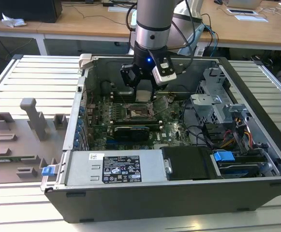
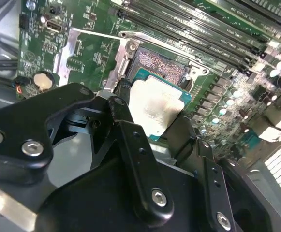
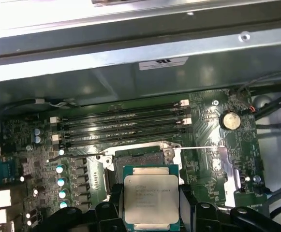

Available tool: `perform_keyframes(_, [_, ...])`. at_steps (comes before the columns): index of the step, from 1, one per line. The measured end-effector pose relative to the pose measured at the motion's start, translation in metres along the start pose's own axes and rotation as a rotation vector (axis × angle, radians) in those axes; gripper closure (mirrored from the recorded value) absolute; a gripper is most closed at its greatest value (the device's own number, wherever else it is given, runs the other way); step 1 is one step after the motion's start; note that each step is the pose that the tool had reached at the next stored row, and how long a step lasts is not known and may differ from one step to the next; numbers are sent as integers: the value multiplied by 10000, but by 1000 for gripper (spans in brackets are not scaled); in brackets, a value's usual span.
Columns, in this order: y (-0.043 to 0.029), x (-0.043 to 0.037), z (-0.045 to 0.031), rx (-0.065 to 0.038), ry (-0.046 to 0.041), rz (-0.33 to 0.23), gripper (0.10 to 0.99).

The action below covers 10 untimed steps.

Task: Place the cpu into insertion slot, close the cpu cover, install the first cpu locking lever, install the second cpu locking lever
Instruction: 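Place the cpu into insertion slot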

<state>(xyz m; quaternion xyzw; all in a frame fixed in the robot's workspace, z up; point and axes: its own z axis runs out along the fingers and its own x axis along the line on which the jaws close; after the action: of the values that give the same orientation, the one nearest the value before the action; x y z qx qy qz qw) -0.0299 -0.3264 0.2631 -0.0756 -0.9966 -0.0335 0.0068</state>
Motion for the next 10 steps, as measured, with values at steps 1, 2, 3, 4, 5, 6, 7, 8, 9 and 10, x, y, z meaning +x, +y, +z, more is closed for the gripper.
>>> perform_keyframes(1, [0,0,1,2,-10,141,545])
perform_keyframes(2, [0,0,2,6,-22,307,545])
perform_keyframes(3, [0,0,4,9,-38,537,545])
perform_keyframes(4, [0,0,5,9,-56,801,545])
perform_keyframes(5, [0,0,7,7,-69,992,545])
perform_keyframes(6, [0,0,7,6,-76,1109,545])
perform_keyframes(7, [0,0,8,4,-88,1274,545])
perform_keyframes(8, [0,0,9,2,-97,1417,545])
perform_keyframes(9, [0,0,11,-1,-115,1684,545])
perform_keyframes(10, [0,0,12,-3,-123,1808,545])
